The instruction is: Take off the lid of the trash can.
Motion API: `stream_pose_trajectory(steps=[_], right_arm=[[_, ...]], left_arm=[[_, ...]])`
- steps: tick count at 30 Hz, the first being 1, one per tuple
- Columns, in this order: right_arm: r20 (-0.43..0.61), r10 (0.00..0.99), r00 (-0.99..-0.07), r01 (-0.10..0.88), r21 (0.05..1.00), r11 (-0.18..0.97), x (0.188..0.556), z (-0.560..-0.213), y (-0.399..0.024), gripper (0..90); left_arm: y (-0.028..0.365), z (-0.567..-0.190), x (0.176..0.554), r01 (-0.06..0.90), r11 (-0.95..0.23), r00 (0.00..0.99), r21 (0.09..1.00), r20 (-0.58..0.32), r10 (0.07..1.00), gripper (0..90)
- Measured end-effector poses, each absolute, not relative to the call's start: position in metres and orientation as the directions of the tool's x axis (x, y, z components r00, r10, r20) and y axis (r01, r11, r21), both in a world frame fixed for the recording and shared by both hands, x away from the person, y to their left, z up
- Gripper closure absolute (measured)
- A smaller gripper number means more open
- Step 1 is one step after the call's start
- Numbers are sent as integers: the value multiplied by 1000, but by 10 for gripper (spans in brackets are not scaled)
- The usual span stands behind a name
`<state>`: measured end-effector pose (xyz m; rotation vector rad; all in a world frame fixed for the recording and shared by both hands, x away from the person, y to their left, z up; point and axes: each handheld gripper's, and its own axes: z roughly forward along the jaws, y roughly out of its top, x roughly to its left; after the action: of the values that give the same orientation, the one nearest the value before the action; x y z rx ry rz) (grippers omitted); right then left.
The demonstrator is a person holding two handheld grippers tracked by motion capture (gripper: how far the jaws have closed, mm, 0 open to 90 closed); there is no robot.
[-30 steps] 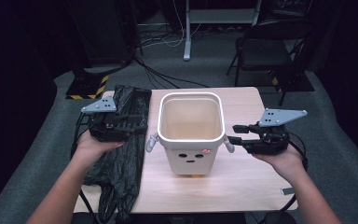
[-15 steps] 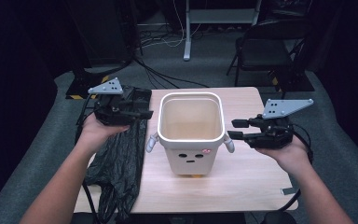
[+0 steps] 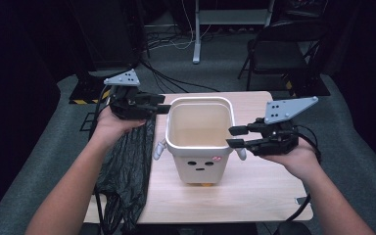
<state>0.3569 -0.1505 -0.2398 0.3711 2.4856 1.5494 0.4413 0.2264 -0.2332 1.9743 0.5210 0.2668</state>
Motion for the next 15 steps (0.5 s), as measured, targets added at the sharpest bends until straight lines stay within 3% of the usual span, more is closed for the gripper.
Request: stream_pose_trajectory(steps=[15], right_arm=[[-10,223,-975,92,891,444,367,-244,-115,693]], left_arm=[[213,-246,468,290,-355,867,889,-87,490,553]])
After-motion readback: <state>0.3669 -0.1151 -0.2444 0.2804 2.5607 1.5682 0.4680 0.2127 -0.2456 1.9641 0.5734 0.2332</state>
